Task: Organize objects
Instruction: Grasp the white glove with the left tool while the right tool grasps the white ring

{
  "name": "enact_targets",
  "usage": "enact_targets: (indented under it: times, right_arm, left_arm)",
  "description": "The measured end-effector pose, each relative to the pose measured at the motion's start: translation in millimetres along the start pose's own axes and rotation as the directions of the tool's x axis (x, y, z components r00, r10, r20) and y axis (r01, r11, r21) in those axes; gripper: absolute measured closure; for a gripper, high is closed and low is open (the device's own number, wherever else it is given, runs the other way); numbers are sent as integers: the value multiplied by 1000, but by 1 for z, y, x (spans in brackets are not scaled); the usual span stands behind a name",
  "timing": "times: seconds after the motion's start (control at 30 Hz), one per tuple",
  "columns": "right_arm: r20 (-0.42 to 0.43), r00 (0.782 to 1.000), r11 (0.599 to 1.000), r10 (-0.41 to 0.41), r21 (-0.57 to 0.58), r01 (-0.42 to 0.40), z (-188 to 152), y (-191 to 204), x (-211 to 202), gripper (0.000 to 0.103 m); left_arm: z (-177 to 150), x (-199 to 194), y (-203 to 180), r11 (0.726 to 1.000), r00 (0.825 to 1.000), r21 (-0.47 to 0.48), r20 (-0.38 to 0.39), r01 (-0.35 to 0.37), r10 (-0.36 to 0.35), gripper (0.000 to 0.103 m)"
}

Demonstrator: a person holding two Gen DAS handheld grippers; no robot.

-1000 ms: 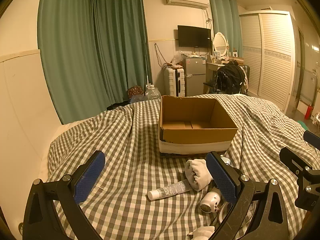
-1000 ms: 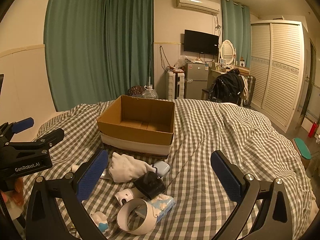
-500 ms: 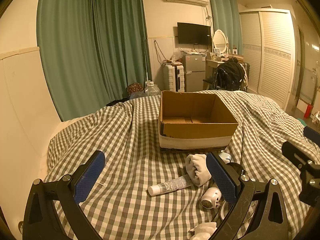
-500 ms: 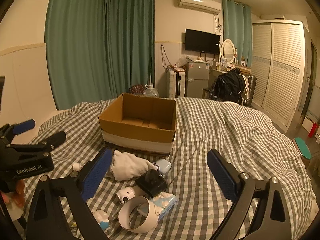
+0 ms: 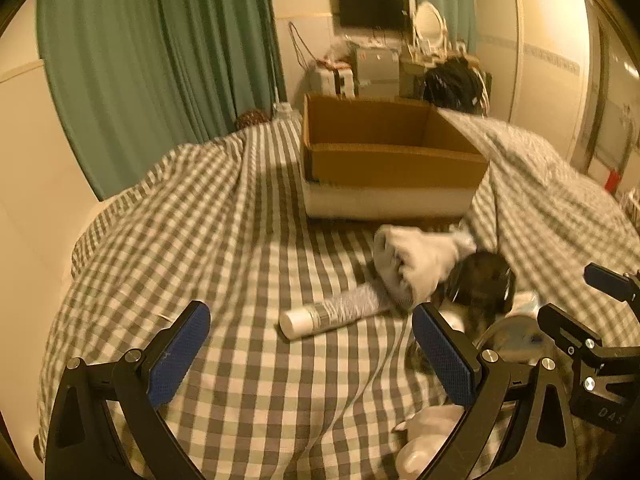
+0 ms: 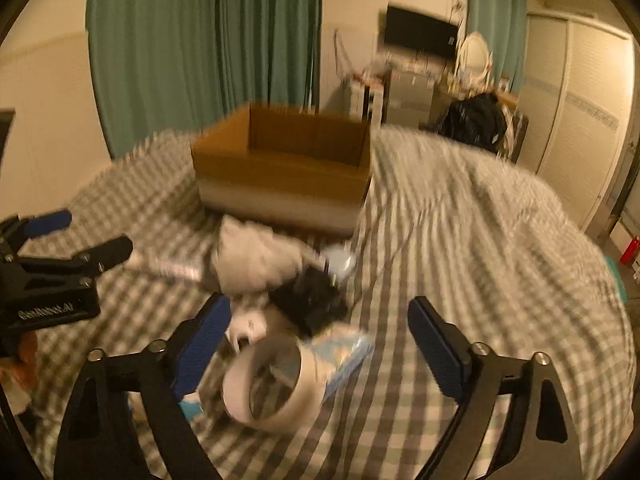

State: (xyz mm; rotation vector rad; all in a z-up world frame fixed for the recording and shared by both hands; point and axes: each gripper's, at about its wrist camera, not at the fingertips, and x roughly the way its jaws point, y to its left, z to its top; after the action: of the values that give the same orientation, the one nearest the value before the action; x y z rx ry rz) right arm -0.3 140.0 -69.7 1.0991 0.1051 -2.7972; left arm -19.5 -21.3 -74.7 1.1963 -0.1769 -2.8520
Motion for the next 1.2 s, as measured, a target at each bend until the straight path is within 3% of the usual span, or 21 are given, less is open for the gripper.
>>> enact_targets:
  times: [0.07, 0.23, 0.37, 0.4, 0.57, 0.7, 0.87, 1.03, 1.13, 1.2]
  right_arm:
    - [-48, 999, 1000, 18, 7, -17, -7, -1, 11, 28]
    - [-133, 991, 999, 29, 27, -26, -16, -6, 32, 60]
    - [-205, 978, 999, 39, 24, -35, -21, -4, 47, 73]
    - [-215, 976, 999, 41, 24, -36, -22, -4, 49, 83]
    - [-177, 983, 998, 56, 31, -51, -18, -5, 40, 87]
    - [-110, 991, 996, 80, 48, -75, -5, -10, 25, 88]
    - [-59, 998, 998, 39, 49, -36, 15, -25, 18, 88]
    - [-63, 998, 998, 13, 65, -9, 21, -41, 26, 88]
    - [-77, 997, 997, 20, 80, -14, 19, -46, 32, 88]
    - [-83, 996, 995, 42, 98, -34, 18, -51, 35, 88]
  left_arm:
    - [-3, 11, -4, 1000, 1000, 17, -24, 1, 0, 0]
    - [-7, 30, -12, 999, 999, 45, -50, 14, -12, 0]
    - [-6, 40, -19, 997, 998, 62, -62, 36, -32, 0]
    - [-5, 42, -19, 997, 997, 65, -68, 40, -36, 0]
    - [3, 57, -27, 994, 994, 84, -88, 68, -61, 0]
    - [17, 67, -33, 989, 987, 63, -95, 134, -127, 0]
    - [32, 89, -53, 975, 974, 84, -113, 205, -195, 0]
    - [39, 117, -65, 958, 954, 97, -159, 271, -254, 0]
    - [38, 127, -61, 965, 963, 116, -164, 236, -216, 0]
    - [37, 132, -56, 960, 956, 104, -171, 258, -239, 2]
